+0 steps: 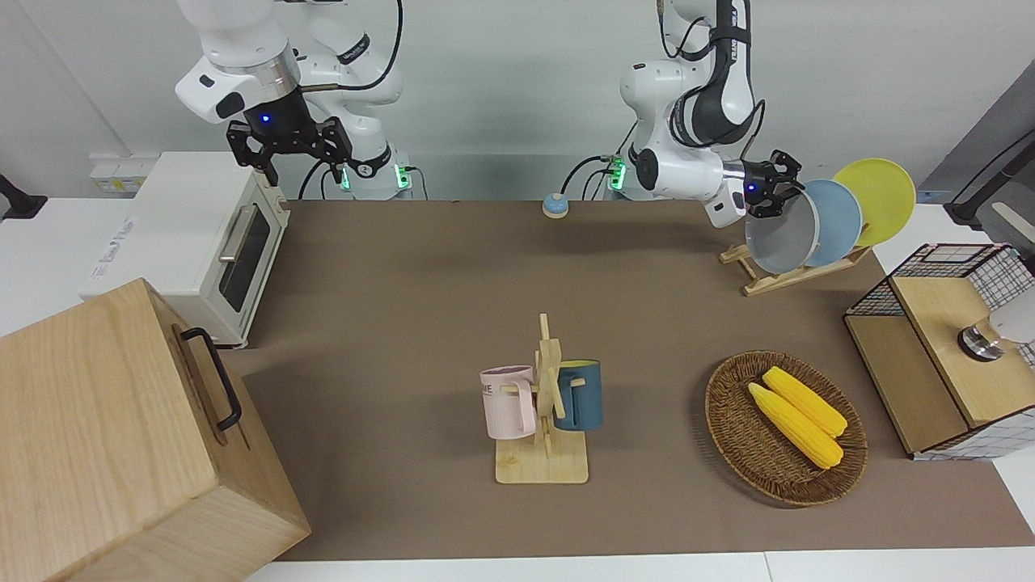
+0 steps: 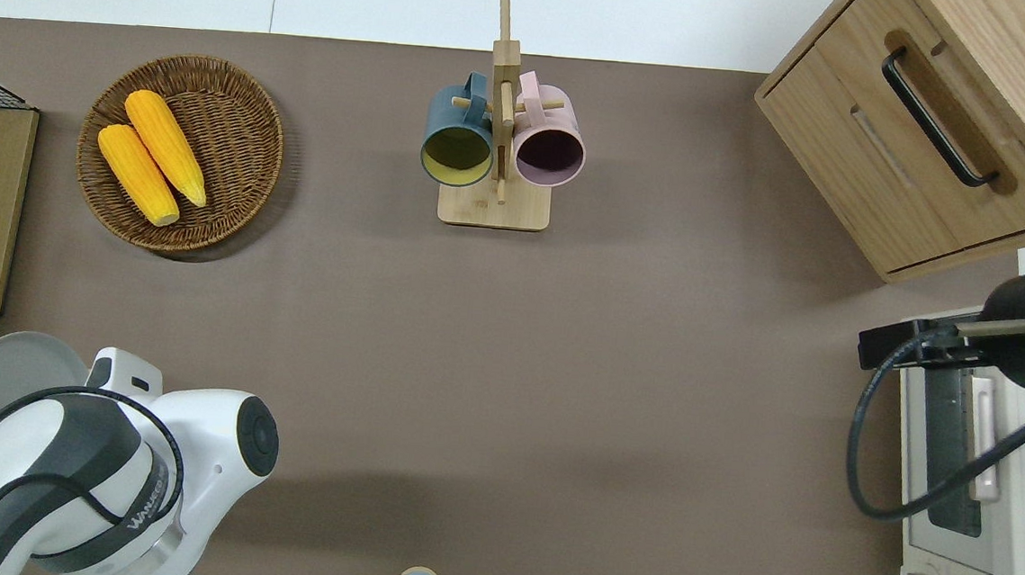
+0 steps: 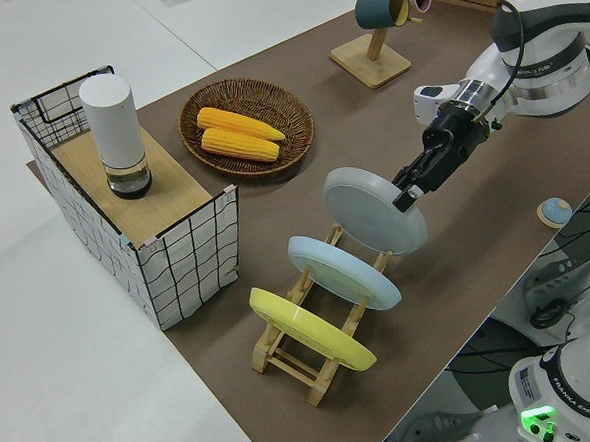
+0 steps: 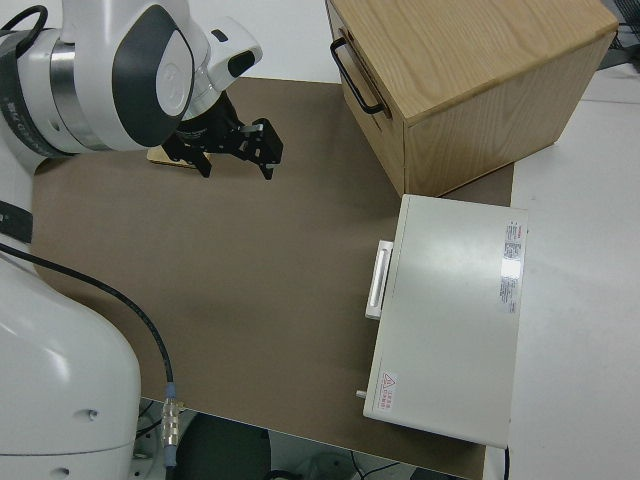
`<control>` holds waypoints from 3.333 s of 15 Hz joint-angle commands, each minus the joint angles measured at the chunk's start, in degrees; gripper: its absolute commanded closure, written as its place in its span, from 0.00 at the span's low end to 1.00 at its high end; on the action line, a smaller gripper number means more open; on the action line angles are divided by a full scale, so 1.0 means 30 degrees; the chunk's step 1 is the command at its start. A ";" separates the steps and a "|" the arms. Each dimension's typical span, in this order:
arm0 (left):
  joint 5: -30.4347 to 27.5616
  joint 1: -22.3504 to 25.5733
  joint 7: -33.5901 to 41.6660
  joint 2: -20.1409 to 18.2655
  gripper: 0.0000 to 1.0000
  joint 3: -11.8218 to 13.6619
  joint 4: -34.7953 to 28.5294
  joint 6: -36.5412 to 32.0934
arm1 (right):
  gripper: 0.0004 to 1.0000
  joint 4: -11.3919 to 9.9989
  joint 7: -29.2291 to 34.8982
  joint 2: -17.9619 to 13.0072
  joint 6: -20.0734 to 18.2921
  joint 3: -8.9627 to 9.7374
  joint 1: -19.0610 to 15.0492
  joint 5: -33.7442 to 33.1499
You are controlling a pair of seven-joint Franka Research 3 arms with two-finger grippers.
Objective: Pick gray plate from table and place it on lower plate rack with left arm
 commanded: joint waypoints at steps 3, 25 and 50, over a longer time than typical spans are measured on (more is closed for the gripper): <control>0.0465 -0.0761 -0.2897 0.1613 1.00 0.0090 -0.0416 -0.0252 | 0.01 0.0116 0.0002 -0.0047 -0.0277 0.0126 -0.0136 0.0142; 0.0291 -0.0704 0.0173 0.1702 0.00 0.0148 0.0809 -0.0662 | 0.01 0.0116 0.0002 -0.0047 -0.0277 0.0127 -0.0136 0.0142; -2.0272 -0.0411 2.3282 0.0385 0.00 0.3133 1.5959 -0.3212 | 0.01 0.0116 -0.0027 -0.0047 -0.0277 0.0098 -0.0136 0.0142</control>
